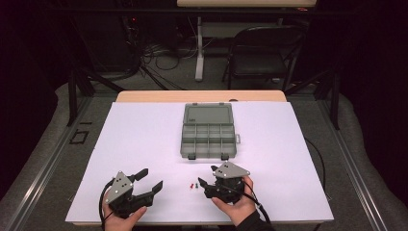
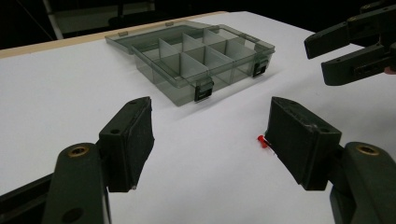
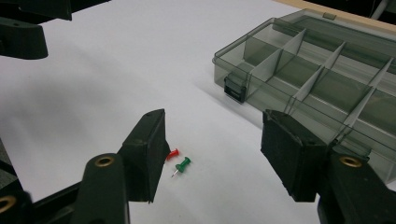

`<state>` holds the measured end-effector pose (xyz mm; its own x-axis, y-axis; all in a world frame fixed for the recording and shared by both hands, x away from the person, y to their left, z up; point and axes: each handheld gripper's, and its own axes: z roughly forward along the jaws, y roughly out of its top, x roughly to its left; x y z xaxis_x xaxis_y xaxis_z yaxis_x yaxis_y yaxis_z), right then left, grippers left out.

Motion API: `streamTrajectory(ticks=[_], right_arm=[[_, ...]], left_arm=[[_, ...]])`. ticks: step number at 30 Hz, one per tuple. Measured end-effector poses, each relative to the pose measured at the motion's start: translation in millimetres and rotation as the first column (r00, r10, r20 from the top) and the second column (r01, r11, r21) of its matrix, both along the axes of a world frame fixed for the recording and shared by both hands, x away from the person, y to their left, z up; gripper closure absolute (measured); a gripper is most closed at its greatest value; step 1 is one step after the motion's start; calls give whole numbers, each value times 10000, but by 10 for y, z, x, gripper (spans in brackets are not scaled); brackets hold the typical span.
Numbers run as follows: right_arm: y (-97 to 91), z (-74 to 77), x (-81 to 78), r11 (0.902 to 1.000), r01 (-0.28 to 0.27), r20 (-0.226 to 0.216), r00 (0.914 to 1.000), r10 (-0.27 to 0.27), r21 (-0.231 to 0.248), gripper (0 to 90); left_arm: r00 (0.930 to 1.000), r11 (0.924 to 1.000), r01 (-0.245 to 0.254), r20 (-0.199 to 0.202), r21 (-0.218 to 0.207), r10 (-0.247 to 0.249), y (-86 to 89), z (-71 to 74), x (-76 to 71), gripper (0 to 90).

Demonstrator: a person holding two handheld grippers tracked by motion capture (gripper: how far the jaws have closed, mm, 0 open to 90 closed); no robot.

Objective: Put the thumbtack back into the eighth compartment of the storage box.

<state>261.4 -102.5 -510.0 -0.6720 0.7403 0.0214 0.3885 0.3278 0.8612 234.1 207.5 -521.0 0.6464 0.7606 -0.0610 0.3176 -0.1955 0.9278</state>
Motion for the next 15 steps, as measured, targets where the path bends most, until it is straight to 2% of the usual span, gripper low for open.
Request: streamTrajectory(ticks=[15], right_arm=[[141, -135, -46, 9992, -379, -91, 9992, 378, -94, 410]], left_arm=[[10000, 10000, 3, 4, -2, -3, 2, 1, -2, 315]])
